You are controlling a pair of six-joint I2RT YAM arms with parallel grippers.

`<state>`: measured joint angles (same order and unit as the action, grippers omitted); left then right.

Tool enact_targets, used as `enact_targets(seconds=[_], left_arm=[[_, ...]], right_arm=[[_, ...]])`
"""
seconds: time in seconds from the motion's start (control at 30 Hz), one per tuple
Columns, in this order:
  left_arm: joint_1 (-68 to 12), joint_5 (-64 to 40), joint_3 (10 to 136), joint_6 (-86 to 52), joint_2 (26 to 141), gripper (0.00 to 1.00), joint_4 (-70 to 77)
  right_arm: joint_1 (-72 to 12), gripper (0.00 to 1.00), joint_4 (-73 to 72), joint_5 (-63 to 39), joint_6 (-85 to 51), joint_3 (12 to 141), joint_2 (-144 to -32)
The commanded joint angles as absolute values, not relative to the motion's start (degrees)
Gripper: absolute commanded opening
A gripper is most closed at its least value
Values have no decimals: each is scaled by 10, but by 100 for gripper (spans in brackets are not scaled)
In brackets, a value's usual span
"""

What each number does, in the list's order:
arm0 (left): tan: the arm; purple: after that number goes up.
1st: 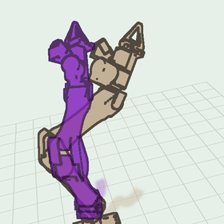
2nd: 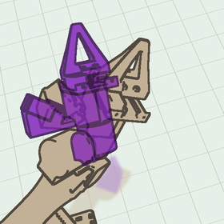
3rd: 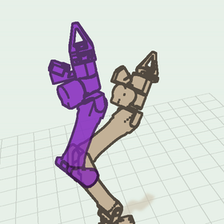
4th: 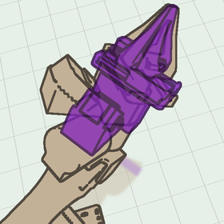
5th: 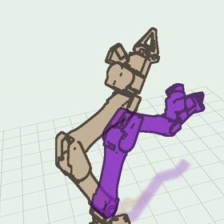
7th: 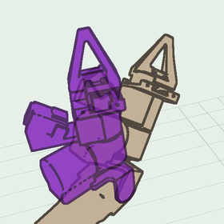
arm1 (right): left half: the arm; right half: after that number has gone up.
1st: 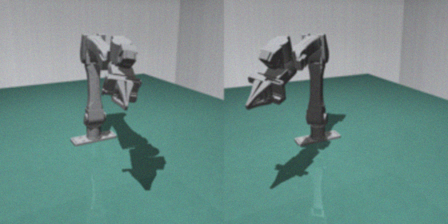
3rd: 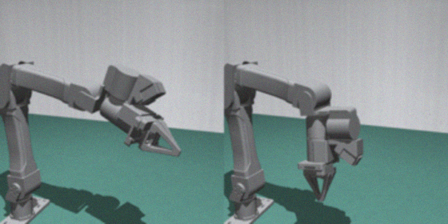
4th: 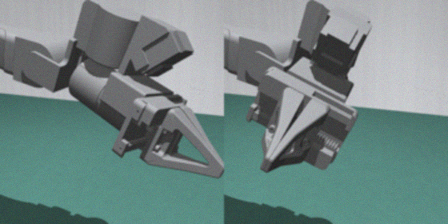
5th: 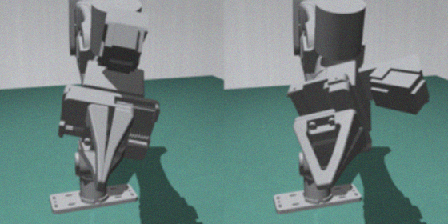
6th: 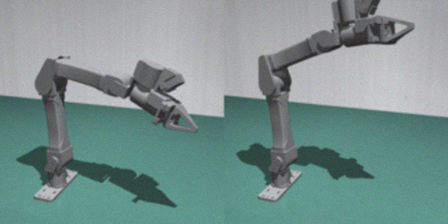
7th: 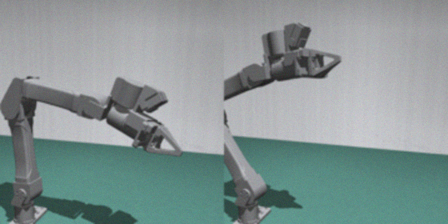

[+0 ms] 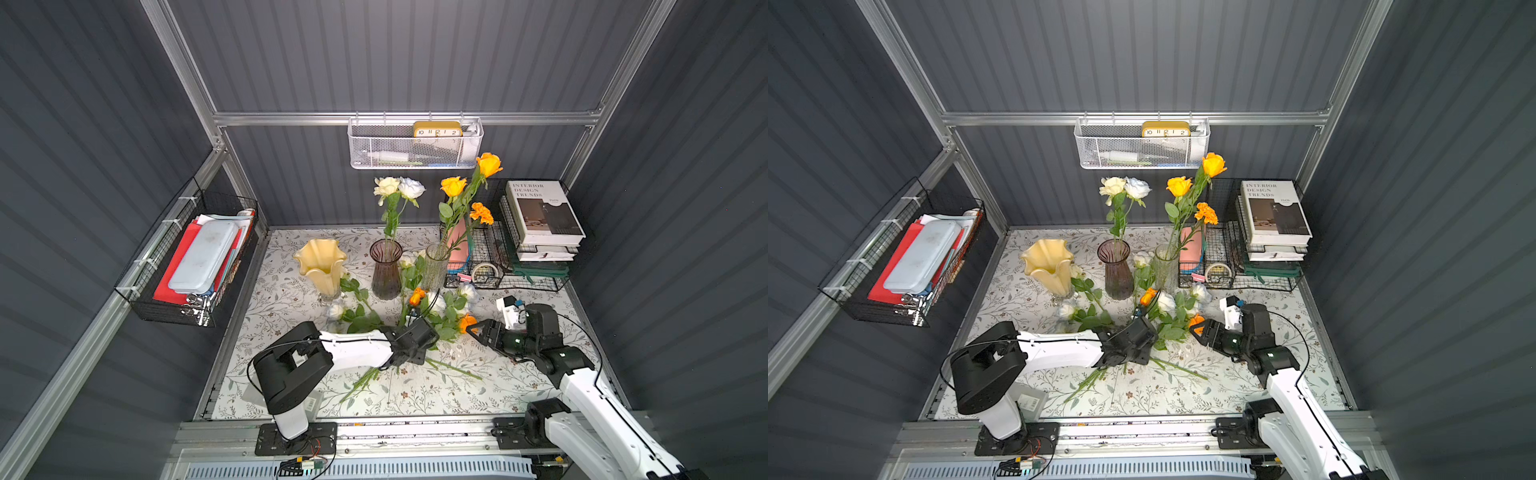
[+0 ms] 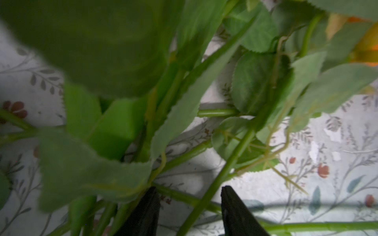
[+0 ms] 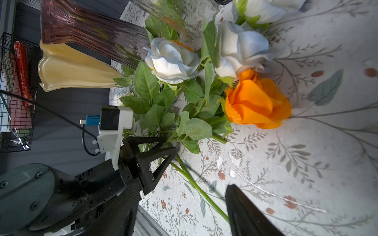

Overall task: Arrange the flowers in different vases according to their colors
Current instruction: Pick up the flower at the center of the board.

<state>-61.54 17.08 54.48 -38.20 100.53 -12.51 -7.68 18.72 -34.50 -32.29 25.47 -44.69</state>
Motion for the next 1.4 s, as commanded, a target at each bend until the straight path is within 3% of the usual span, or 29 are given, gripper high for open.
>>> enact_targets(seconds=[0.0,0.27,0.5,0.83,0.93,1.1,1.37], left_arm=[[-619,171,555,-394,1021,53,-154],[-620,198,570,-390,1025,41,-148],[-619,231,607,-371,1038,21,-152],[-622,232,595,-336,963,19,-139],[-624,223,595,-315,935,10,-127],[-624,180,592,-271,895,1,-108],[-625,75,590,-200,829,0,-44]], right_arm=[[-76,71,177,-354,-318,248,-447],[-76,71,180,-340,-321,246,-442],[-76,71,182,-347,-319,245,-444],[-76,71,179,-349,-323,245,-441],[-76,71,183,-349,-324,247,-439],[-76,71,185,-343,-329,246,-432],[-76,71,186,-342,-330,245,-433]])
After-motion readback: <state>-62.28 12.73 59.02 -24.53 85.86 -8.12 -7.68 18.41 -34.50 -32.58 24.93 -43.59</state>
